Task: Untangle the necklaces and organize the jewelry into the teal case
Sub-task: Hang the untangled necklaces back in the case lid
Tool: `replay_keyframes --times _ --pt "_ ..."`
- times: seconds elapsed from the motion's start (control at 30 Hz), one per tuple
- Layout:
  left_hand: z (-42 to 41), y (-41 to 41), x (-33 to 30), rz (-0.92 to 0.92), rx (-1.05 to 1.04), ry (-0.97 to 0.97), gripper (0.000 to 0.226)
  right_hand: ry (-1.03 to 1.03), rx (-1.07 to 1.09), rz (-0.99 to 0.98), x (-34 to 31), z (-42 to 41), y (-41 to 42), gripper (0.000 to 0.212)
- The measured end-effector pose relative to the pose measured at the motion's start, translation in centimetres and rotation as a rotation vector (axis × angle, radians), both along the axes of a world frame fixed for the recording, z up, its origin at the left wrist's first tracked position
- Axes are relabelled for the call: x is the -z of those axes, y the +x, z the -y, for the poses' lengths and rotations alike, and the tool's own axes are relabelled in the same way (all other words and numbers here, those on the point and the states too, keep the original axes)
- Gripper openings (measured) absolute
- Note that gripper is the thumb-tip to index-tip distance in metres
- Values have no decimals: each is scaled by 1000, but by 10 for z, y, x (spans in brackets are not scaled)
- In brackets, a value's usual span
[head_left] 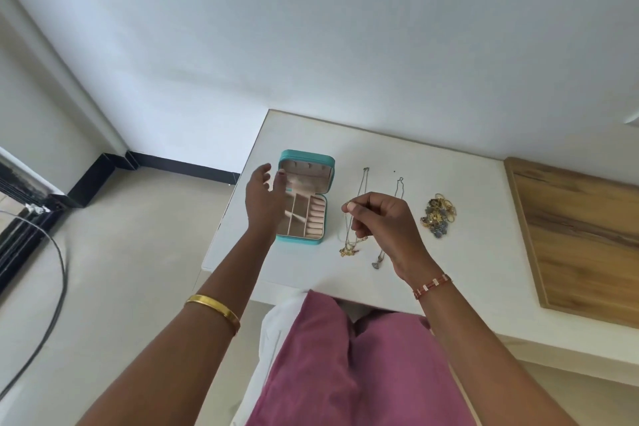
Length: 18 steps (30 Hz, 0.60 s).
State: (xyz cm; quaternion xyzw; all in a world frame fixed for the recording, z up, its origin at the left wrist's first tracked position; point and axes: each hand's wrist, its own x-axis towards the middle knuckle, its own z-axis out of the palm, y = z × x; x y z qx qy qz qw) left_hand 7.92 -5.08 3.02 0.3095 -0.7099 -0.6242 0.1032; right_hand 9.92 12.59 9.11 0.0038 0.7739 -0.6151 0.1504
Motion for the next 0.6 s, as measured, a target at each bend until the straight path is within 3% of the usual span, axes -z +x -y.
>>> replay_keyframes --times 0.33,0.6 --pt "11 -41 36 -108 168 67 41 47 -51 10 34 16 -43 10" --pt "5 -46 40 -135 82 146 27 164 -100 -41 57 27 -57 6"
